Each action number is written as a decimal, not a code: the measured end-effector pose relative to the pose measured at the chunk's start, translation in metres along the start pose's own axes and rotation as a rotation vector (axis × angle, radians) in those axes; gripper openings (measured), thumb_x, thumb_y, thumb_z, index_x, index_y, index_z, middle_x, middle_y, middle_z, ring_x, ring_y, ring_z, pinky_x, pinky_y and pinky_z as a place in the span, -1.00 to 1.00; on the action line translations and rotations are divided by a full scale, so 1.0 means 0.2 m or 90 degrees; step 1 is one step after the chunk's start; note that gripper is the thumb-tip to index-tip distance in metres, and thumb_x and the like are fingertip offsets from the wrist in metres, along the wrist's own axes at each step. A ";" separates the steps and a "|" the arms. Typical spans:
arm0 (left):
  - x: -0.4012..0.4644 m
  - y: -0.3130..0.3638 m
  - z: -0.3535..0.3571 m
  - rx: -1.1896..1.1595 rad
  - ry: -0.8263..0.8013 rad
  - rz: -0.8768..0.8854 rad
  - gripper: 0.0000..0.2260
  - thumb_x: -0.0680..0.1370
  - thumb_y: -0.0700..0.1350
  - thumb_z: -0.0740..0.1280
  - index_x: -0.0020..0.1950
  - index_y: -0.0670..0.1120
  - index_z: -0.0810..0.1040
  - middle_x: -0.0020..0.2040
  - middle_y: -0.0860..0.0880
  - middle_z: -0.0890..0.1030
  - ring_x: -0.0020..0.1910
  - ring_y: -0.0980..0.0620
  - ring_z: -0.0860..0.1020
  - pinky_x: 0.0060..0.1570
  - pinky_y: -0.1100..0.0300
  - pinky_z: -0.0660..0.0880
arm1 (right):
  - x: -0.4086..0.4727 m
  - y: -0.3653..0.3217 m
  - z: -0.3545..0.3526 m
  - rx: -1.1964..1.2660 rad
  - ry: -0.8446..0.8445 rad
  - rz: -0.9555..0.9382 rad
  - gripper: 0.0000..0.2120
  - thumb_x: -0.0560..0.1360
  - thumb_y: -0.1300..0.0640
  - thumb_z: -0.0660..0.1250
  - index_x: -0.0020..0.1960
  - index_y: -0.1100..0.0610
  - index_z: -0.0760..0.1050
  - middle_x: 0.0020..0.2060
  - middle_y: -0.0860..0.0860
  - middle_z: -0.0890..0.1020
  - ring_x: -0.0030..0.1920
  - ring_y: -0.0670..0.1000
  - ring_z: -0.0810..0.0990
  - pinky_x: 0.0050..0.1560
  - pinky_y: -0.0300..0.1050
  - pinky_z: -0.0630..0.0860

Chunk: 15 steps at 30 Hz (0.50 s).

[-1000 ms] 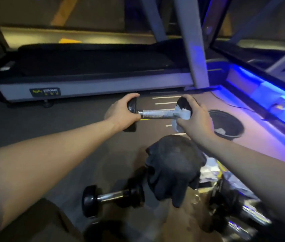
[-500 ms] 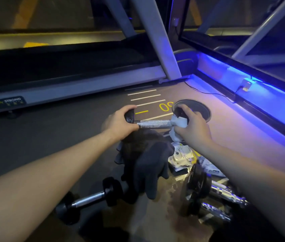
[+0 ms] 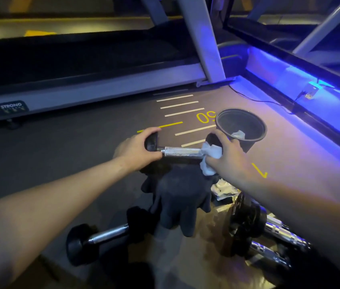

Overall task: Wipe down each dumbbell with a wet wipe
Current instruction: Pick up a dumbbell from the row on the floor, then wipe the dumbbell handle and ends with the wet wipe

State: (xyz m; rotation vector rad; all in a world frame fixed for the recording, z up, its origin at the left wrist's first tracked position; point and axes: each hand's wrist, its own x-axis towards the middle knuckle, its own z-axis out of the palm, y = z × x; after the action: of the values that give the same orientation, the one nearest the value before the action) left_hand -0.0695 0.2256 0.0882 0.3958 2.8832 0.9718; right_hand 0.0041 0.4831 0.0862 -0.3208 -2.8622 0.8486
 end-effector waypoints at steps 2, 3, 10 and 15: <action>0.01 -0.03 0.00 -0.001 -0.011 0.017 -0.31 0.36 0.18 0.49 0.44 0.39 0.30 0.31 0.09 0.56 0.24 -0.06 0.55 0.16 0.09 0.51 | -0.01 0.01 0.01 0.010 0.001 0.000 -0.41 0.40 -0.01 0.35 0.37 -0.25 0.25 0.15 0.11 0.39 0.06 0.32 0.54 0.09 0.16 0.53; 0.01 -0.04 -0.01 -0.006 -0.025 0.024 -0.27 0.36 0.20 0.50 0.46 0.40 0.27 0.35 0.06 0.53 0.28 -0.06 0.53 0.18 0.10 0.49 | -0.01 0.01 0.01 0.012 -0.001 -0.001 -0.41 0.41 -0.01 0.36 0.38 -0.25 0.24 0.15 0.11 0.38 0.07 0.30 0.53 0.09 0.16 0.53; 0.04 -0.13 -0.07 -0.118 -0.156 0.059 0.06 0.11 0.38 0.54 0.54 0.34 0.14 0.51 0.01 0.35 0.48 0.04 0.32 0.49 0.06 0.28 | 0.03 0.02 0.00 0.012 -0.028 0.017 -0.37 0.42 0.01 0.39 0.41 -0.23 0.22 0.17 0.13 0.40 0.10 0.22 0.50 0.01 -0.03 0.40; 0.04 -0.17 -0.07 -0.154 -0.187 0.078 0.01 0.11 0.26 0.60 0.48 0.28 0.21 0.42 -0.01 0.40 0.37 0.04 0.43 0.43 0.05 0.38 | 0.03 0.02 -0.02 -0.033 -0.043 0.023 -0.33 0.41 -0.05 0.40 0.43 -0.25 0.17 0.23 0.11 0.39 0.10 0.19 0.50 0.05 0.04 0.46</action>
State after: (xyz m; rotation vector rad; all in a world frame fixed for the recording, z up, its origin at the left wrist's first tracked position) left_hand -0.0871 0.1934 0.0798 0.6404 2.4708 1.1550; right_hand -0.0002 0.4894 0.0881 -0.3576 -2.9535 0.8088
